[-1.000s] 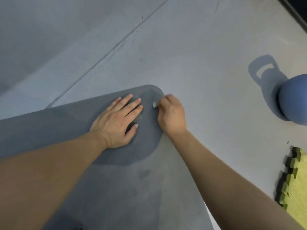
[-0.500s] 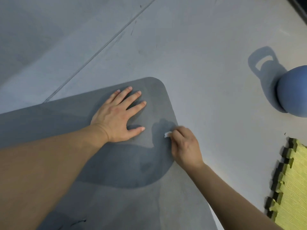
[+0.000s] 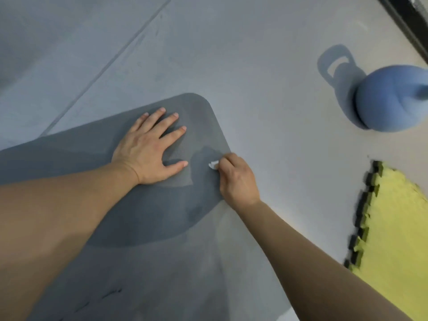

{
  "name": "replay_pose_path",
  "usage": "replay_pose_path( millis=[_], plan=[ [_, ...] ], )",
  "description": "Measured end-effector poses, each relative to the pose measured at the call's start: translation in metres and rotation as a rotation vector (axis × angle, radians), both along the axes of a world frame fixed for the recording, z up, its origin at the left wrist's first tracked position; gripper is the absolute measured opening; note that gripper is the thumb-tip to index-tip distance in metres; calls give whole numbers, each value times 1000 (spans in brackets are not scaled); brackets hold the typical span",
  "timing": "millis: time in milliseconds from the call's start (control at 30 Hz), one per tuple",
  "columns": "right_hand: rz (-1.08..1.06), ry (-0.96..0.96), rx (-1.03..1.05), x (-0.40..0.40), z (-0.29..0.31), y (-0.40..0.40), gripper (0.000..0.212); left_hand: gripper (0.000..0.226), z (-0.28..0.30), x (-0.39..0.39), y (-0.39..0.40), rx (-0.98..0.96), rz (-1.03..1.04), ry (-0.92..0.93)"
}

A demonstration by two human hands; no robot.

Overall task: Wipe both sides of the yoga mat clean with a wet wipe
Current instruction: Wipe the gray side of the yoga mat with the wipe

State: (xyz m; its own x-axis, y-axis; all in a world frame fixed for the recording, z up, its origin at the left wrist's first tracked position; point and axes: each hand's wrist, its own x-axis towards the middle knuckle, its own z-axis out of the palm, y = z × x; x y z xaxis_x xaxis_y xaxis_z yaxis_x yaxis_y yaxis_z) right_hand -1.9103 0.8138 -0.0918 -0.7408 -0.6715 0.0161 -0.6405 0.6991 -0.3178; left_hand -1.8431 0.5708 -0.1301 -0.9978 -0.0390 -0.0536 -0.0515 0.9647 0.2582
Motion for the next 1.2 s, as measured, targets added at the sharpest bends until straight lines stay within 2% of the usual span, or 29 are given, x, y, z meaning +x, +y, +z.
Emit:
replay_pose_path(
  millis=[200,367,500,633,800,933,1033,1200],
  plan=[
    [-19,-104,175,68,4,51,11,91,3,-1,-3,-3,7,-26],
    [-44,-70,90,62,0,39,21,87,-1,1,-3,-46,-5,-5],
    [-22,-6,15,24,-4,-2,16,75,-2,1,-2,-58,-3,30],
    [-97,28,-90,12,-9,-31,15,69,-2,1,0,-45,13,44],
    [25,-68,-123,86,-14,35,11,69,-2,0,0,-59,22,35],
    [93,-146,-83,138,-10,83,26,69,-2,0,2,-67,30,15],
    [102,-130,-86,124,-8,61,19,69,-2,-1,2,-65,32,14],
    [85,-80,-156,72,-13,-34,20,70,-2,1,1,-64,30,23]
  ],
)
